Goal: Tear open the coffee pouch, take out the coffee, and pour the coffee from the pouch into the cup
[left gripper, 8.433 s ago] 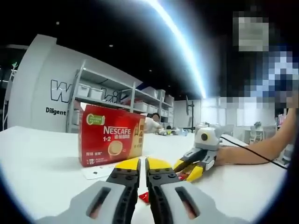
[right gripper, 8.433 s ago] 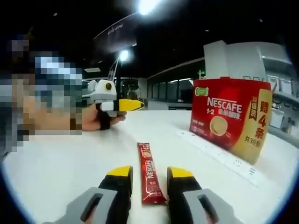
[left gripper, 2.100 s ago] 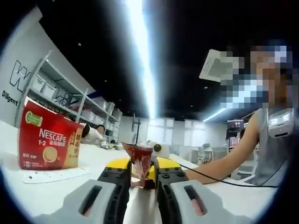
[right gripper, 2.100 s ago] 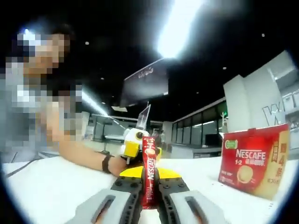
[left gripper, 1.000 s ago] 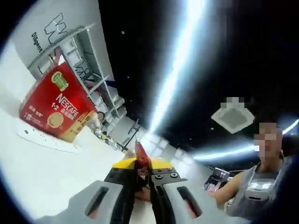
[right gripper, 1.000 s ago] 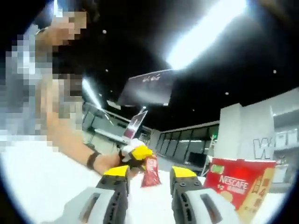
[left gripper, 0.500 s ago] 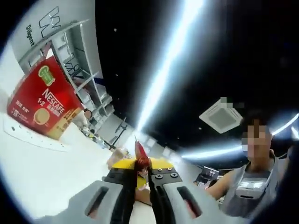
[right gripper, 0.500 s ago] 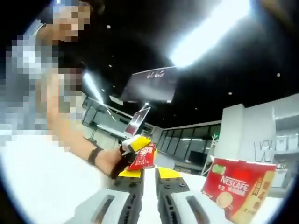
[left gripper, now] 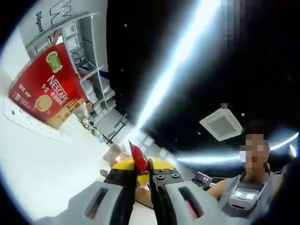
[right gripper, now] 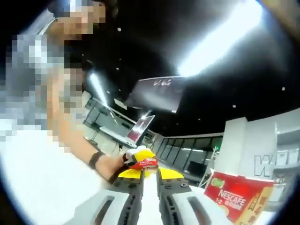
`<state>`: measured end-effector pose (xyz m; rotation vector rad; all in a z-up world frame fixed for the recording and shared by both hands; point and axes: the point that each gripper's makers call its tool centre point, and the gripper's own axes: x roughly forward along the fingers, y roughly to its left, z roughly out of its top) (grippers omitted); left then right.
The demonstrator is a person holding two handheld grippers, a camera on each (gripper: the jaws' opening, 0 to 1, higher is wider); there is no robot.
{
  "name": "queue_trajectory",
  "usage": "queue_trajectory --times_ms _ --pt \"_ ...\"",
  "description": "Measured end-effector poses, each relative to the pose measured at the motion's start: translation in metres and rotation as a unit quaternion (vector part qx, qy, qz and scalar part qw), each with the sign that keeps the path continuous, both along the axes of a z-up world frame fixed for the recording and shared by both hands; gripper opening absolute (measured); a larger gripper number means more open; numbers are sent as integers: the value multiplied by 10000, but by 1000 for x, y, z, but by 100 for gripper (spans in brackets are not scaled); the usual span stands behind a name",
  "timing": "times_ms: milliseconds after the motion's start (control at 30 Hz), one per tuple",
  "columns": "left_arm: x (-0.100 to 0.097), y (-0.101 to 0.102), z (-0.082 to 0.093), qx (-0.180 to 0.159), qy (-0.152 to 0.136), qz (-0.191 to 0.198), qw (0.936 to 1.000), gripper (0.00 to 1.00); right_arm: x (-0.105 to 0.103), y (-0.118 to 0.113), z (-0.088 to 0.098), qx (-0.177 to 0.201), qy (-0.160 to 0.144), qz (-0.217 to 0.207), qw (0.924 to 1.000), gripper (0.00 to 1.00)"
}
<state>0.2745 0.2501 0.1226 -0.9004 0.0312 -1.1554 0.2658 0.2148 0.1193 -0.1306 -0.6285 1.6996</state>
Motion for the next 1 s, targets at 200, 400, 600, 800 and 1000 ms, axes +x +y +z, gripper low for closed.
queue_trajectory --times_ms 200,400,600,800,1000 --pt "-3 3 4 -278 69 -198 9994 13 -12 6 11 214 -162 38 9996 15" --pt "-5 -1 2 -492 352 -609 9963 14 -27 12 23 471 -303 155 9983 16" --pt "-2 0 4 -244 -112 -195 9994 17 -23 13 29 393 -134 62 9991 10" --pt "7 -3 -1 742 -1043 774 9888 33 3 6 38 322 339 -174 9988 8" --pt "34 -7 -21 2424 -1920 2032 9290 63 43 -5 42 3 928 -655 9935 8"
